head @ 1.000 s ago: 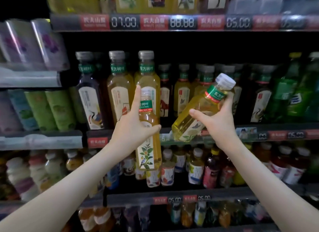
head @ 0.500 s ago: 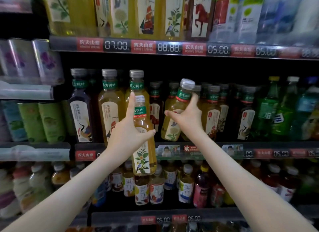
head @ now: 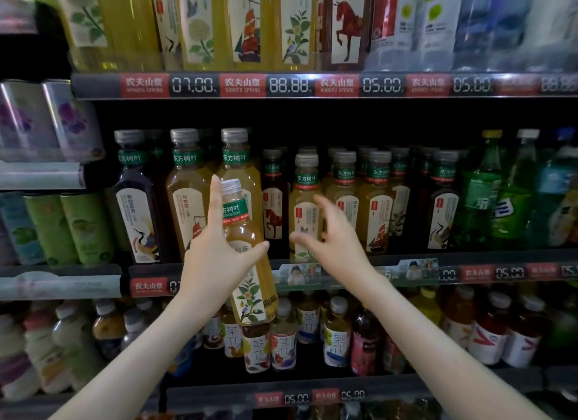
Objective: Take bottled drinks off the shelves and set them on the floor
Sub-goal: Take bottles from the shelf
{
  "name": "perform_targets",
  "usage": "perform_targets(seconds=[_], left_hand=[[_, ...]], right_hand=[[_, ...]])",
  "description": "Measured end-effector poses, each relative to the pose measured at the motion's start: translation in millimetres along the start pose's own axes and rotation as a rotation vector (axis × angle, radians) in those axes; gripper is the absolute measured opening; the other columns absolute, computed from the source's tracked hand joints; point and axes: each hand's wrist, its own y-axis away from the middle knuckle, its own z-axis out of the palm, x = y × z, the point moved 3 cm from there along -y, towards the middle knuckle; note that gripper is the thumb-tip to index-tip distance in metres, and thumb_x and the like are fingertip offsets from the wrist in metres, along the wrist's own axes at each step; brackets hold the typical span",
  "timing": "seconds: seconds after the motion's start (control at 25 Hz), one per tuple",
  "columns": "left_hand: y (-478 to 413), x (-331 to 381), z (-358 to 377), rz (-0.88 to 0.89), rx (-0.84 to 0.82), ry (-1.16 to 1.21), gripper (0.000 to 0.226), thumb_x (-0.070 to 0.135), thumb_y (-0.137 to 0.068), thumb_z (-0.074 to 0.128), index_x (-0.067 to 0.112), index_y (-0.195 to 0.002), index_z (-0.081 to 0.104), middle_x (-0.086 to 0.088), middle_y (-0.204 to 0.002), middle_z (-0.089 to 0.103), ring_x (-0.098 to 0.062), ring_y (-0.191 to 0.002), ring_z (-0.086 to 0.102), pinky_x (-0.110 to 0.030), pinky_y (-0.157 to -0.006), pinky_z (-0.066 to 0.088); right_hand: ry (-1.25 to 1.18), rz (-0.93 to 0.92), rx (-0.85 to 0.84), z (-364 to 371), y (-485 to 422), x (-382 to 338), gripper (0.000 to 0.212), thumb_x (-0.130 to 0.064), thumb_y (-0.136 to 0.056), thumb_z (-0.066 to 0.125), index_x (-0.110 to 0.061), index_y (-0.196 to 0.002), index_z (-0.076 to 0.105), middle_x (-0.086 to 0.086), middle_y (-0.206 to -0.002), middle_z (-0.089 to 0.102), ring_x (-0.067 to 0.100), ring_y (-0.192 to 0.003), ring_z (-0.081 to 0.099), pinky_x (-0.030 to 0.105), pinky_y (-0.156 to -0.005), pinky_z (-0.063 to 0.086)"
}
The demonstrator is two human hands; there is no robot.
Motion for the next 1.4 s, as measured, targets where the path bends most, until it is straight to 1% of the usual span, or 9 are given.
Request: perform_targets(seconds=[0.2, 0.32, 0.48, 0.6, 0.8, 0.88, 1.0, 1.2, 1.4], left_hand=[[5, 25, 29, 0.064, -0.038, 0.079, 0.116, 0.037, -0.076, 0.075, 0.056, -0.137, -0.022, 0.005, -0.07, 0.065, -0.004, -0.059, 0.062, -0.016, -0.06, 0.052], [3, 47, 50, 0.144, -0.059, 0.05, 0.117, 0.04, -0.078, 0.073, 0.054, -0.136, -0.027, 0.006, -0.079, 0.063, -0.003, -0.066, 0.06, -0.016, -0.064, 0.05], [11, 88, 85, 0.428, 0.031, -0.167, 0.111, 0.044, -0.082, 0.066, 0.047, -0.137, -0.031, 0.0, -0.107, 0.056, -0.011, -0.073, 0.058, -0.022, -0.059, 0.049], [16, 111, 107, 0.595, 0.003, -0.062, 0.104, 0.046, -0.084, 0.061, 0.045, -0.14, -0.026, -0.003, -0.125, 0.052, -0.017, -0.091, 0.06, -0.025, -0.065, 0.052], [-25, 52, 125, 0.312, 0.07, -0.213, 0.096, 0.055, -0.085, 0.053, 0.033, -0.148, -0.016, -0.024, -0.149, 0.024, -0.041, -0.133, 0.031, -0.047, -0.101, 0.038], [-35, 26, 137, 0.082, -0.044, -0.252, 0.109, 0.047, -0.084, 0.063, 0.035, -0.141, -0.028, -0.032, -0.143, 0.027, -0.047, -0.118, 0.046, -0.046, -0.087, 0.046], [-44, 14, 154, 0.051, -0.121, -0.186, 0.115, 0.034, -0.083, 0.069, 0.038, -0.139, -0.032, -0.032, -0.127, 0.042, -0.039, -0.084, 0.062, -0.035, -0.066, 0.044], [-60, 7, 172, 0.021, -0.08, -0.167, 0.11, 0.03, -0.083, 0.07, 0.035, -0.145, -0.021, -0.028, -0.128, 0.04, -0.043, -0.091, 0.059, -0.046, -0.07, 0.051], [-60, 2, 173, 0.031, -0.064, -0.155, 0.11, 0.034, -0.083, 0.07, 0.037, -0.145, -0.02, -0.027, -0.131, 0.039, -0.042, -0.091, 0.06, -0.047, -0.07, 0.052]], right_hand=[[-0.082, -0.017, -0.267, 18, 49, -4, 0.102, -0.041, -0.07, 0.082, -0.037, -0.148, 0.016, -0.026, -0.139, 0.031, -0.007, -0.127, 0.03, 0.024, -0.106, 0.033], [-0.107, 0.047, -0.132, 14, 45, 10, 0.09, -0.044, -0.067, 0.081, -0.032, -0.14, 0.029, -0.02, -0.135, 0.044, -0.002, -0.125, 0.042, 0.029, -0.104, 0.043], [-0.175, 0.106, 0.098, -7, 54, 20, 0.051, -0.008, -0.087, 0.066, -0.012, -0.132, 0.042, -0.013, -0.116, 0.054, 0.001, -0.107, 0.056, -0.002, -0.08, 0.039], [-0.174, 0.125, 0.29, -41, 63, 35, 0.037, -0.001, -0.086, 0.063, -0.008, -0.121, 0.054, -0.005, -0.108, 0.063, 0.005, -0.097, 0.063, 0.002, -0.064, 0.04], [-0.18, 0.265, 0.373, -101, 47, 72, 0.053, -0.028, -0.07, 0.083, -0.025, -0.111, 0.05, -0.016, -0.095, 0.061, -0.005, -0.08, 0.059, 0.008, -0.06, 0.046], [-0.173, 0.313, 0.392, -119, 41, 88, 0.059, -0.032, -0.069, 0.084, -0.023, -0.117, 0.051, -0.013, -0.099, 0.062, -0.003, -0.085, 0.059, 0.013, -0.066, 0.047], [-0.132, 0.351, 0.394, -129, 37, 105, 0.065, -0.032, -0.068, 0.085, -0.021, -0.121, 0.05, -0.014, -0.096, 0.06, -0.002, -0.085, 0.058, 0.017, -0.068, 0.048], [-0.167, 0.346, 0.399, -131, 31, 122, 0.087, -0.032, -0.068, 0.085, -0.02, -0.139, 0.036, -0.007, -0.112, 0.059, 0.003, -0.092, 0.059, 0.02, -0.071, 0.05], [-0.194, 0.233, 0.477, -138, 22, 124, 0.077, -0.032, -0.072, 0.082, -0.023, -0.136, 0.04, -0.016, -0.104, 0.057, -0.005, -0.088, 0.057, 0.018, -0.074, 0.051]])
